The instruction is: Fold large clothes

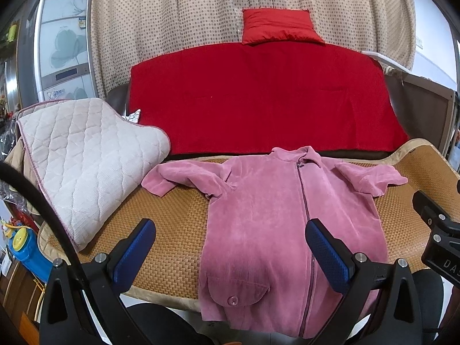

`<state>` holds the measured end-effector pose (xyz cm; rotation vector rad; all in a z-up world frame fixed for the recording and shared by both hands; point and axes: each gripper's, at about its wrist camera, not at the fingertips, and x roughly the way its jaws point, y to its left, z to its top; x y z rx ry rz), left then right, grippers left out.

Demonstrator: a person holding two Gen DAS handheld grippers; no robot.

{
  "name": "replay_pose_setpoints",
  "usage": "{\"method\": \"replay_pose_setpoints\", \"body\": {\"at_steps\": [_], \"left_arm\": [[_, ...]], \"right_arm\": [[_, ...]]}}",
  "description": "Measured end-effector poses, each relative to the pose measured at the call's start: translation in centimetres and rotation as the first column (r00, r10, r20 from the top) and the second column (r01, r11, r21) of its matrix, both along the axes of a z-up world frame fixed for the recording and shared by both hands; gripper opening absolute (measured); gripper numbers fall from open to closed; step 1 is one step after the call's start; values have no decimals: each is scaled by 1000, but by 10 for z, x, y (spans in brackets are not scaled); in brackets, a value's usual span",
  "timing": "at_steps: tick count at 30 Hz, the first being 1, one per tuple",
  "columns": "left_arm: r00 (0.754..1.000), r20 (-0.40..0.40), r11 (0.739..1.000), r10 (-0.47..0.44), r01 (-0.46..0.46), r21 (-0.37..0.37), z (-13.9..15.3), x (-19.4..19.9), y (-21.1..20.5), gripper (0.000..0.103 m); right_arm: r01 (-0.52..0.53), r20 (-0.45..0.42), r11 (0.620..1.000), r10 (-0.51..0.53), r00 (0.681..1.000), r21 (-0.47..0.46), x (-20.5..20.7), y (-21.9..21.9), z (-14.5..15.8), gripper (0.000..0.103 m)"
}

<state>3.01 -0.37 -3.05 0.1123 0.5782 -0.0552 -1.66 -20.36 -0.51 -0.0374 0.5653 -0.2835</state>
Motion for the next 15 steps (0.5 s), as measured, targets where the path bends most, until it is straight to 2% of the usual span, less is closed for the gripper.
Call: {"method": "replay_pose_setpoints", "body": {"at_steps": [15], "left_arm": [[997, -75, 1000, 13, -12, 17, -28, 43, -8, 103]], "right_arm": [[7, -80, 1000, -7, 997, 10, 46, -13, -32, 103]]}}
